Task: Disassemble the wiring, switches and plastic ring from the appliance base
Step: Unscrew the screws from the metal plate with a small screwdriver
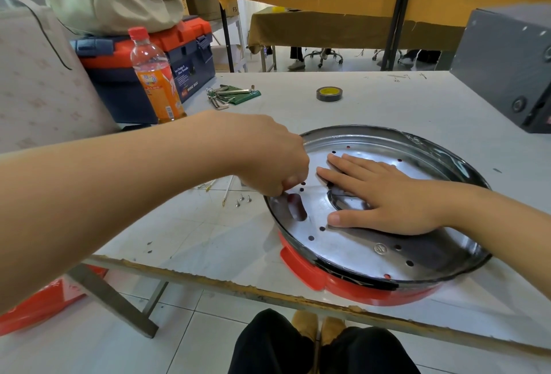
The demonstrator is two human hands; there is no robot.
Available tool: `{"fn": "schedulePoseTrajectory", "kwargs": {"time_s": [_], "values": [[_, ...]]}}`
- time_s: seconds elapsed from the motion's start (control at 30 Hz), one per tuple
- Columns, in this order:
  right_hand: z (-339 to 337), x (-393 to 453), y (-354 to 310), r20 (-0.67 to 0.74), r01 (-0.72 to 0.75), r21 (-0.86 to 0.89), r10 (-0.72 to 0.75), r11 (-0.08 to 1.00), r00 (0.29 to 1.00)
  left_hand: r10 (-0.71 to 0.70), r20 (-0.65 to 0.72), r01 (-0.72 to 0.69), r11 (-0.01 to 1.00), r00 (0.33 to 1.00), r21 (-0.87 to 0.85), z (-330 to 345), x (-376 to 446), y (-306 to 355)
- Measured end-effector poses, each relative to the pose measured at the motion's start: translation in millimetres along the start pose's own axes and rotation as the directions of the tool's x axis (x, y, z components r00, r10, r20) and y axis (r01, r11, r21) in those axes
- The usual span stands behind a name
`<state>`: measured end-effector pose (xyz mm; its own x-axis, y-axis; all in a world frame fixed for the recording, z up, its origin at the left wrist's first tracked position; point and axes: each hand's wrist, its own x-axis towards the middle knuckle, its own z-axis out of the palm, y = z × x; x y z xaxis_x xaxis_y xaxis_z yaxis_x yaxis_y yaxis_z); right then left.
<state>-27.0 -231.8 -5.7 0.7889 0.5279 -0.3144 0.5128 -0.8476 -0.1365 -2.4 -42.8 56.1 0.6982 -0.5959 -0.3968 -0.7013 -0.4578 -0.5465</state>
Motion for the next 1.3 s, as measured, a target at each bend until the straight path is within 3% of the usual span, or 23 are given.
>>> {"fn": "schedulePoseTrajectory", "kwargs": {"time_s": [0.23, 0.53, 0.73, 0.93, 1.03, 1.17, 1.3], "values": [[-0.1, 0.3, 0.1, 0.002, 0.004, -0.012, -0.004, 1.000, 1.000, 0.005, 0.050, 0.001, 0.993, 0.999, -0.120, -2.4, 6.9, -6.1], [0.4, 0.0, 1.1, 0.000, 0.007, -0.013, -0.007, 1.000, 1.000, 0.043, -0.016, -0.045, 0.985, 0.999, -0.168, 3.4, 8.6, -15.3], [0.4, 1.2, 1.1, -0.019, 0.014, -0.008, -0.014, 1.000, 1.000, 0.037, -0.063, -0.055, 0.943, 0.997, -0.329, 9.9, 0.6, -20.7], [-8.5, -3.0, -5.6, -0.244, 0.038, 0.035, -0.028, 0.999, 0.969, -0.083, -0.253, -0.093, 0.787, 0.964, -0.610, 19.6, -15.8, -22.4], [-21.2, -5.7, -10.3, -0.434, 0.102, 0.222, 0.005, 0.970, 0.901, -0.174, -0.358, -0.145, 0.691, 0.917, -0.708, 22.0, -25.2, -20.5], [-38.5, -3.1, -20.3, -0.556, 0.264, 0.482, 0.059, 0.835, 0.829, -0.317, -0.412, -0.183, 0.558, 0.854, -0.809, 24.3, -28.0, -12.6], [-43.1, 4.0, -35.1, -0.616, 0.353, 0.605, 0.139, 0.714, 0.775, -0.477, -0.448, -0.253, 0.417, 0.757, -0.873, 29.3, -27.6, -4.8]]}}
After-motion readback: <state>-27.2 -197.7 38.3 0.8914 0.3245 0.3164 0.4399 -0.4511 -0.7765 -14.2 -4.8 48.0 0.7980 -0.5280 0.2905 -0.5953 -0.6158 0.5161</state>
